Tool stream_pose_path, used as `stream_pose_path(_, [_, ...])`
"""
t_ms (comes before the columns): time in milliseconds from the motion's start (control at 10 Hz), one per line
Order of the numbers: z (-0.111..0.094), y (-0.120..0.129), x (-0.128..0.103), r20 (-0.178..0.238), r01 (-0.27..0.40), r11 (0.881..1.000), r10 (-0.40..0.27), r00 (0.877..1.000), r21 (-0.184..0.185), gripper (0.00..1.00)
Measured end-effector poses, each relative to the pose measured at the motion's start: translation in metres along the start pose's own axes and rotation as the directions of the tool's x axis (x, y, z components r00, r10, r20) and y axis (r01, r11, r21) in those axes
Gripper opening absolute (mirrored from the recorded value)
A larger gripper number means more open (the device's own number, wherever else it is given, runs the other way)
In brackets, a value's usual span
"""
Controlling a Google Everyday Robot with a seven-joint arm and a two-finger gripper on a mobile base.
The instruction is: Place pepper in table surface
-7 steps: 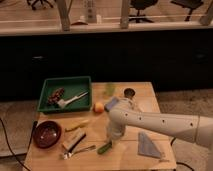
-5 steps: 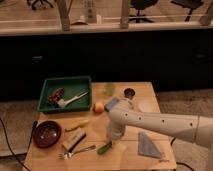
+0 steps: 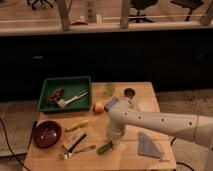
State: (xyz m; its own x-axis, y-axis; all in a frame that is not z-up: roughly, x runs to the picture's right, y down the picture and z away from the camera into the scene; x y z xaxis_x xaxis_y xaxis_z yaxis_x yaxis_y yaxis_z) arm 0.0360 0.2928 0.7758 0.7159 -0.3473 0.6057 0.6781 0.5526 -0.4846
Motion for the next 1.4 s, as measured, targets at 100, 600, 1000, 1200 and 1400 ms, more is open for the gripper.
stream_pose_path(100, [-0.001, -0.001, 0.001, -0.001, 0.001, 1.000, -0.001, 1.000, -0.003, 0.80])
stream_pose_path(600, [-0.005, -0.005, 0.006, 0.004, 0.009, 1.000, -0.009, 1.000, -0.015, 0.80])
stream_pose_path(1000, [-0.009, -0.010, 0.012, 0.008, 0.017, 1.000, -0.017, 1.000, -0.022, 0.80])
stream_pose_path(1200, [-0.012, -0.012, 0.016, 0.006, 0.018, 1.000, -0.018, 1.000, -0.024, 0.80])
stream_pose_path(1400, [-0.013, -0.014, 0.018, 0.005, 0.020, 0.999, -0.020, 1.000, -0.025, 0.80])
